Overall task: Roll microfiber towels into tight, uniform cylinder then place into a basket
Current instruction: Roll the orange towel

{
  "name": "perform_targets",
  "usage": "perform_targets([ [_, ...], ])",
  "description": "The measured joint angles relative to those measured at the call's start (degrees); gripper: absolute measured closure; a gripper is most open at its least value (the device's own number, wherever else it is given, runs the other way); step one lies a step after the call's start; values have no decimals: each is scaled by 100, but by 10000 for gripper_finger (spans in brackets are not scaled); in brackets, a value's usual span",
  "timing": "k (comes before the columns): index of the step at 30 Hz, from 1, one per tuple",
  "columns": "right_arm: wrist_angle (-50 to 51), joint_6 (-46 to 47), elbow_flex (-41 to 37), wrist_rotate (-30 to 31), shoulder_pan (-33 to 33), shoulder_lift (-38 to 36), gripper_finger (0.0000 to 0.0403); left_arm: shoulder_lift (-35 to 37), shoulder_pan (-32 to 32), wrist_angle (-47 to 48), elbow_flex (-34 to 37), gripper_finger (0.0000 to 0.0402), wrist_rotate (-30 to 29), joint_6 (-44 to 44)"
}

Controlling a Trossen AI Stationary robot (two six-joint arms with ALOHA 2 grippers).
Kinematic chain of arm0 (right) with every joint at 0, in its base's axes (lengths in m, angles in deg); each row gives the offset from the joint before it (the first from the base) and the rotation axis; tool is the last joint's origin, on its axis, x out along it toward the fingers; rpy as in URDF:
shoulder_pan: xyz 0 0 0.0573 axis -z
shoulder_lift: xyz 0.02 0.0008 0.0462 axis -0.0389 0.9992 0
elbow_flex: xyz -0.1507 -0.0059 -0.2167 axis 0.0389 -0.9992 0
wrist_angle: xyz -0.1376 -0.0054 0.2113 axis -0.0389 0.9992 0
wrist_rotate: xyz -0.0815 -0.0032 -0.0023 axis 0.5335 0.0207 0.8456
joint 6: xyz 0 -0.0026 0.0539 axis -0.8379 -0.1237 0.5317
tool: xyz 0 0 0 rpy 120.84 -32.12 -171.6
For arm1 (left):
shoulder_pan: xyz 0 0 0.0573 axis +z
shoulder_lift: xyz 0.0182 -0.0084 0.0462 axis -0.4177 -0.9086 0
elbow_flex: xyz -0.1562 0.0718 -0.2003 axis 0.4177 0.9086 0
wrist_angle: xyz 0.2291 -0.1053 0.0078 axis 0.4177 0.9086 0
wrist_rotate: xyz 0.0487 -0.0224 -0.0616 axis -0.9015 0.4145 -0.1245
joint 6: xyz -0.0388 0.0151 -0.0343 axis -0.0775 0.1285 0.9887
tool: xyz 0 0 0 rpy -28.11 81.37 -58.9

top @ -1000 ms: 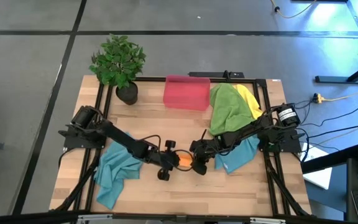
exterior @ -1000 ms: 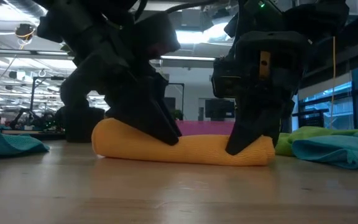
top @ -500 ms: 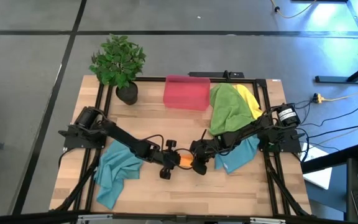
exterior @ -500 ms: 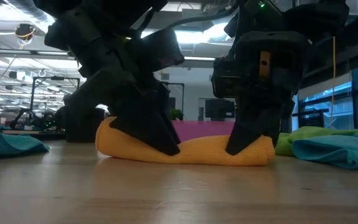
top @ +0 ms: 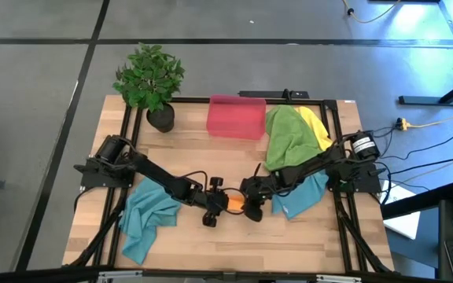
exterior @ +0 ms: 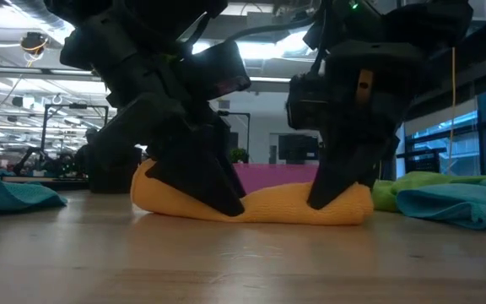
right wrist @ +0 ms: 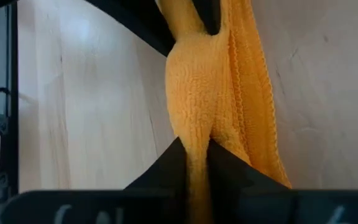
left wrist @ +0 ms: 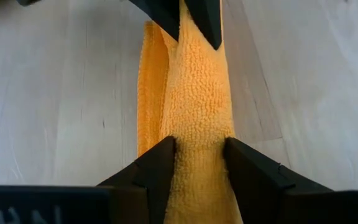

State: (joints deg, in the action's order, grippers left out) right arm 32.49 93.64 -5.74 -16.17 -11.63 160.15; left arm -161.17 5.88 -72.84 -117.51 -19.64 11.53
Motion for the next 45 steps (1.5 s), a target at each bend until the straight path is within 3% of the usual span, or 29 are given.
perform_targets([
  [13,1305,-727,22,-49,-35,-1013,300,-2,8,17,1,252,63,142],
  [19,517,-1226,28,568,-505,-1190,297,-2,33,13,0,253,100,162],
  [24,-652,-1732,47,1458,-974,-946,306,-2,52,0,2,251,124,173],
  [27,-839,-1732,50,1982,-1067,-636,318,-2,55,-20,9,251,122,175],
  [34,-1023,-1415,48,2092,-860,173,347,-2,55,-32,10,250,118,184],
  [38,-1007,-1041,50,2633,-722,422,372,-7,55,-80,17,250,84,186],
  [41,-1162,-979,54,2553,-650,505,394,-7,55,-85,20,250,78,188],
  [45,-1312,-1109,46,2234,-646,478,392,-7,55,-85,20,250,72,209],
])
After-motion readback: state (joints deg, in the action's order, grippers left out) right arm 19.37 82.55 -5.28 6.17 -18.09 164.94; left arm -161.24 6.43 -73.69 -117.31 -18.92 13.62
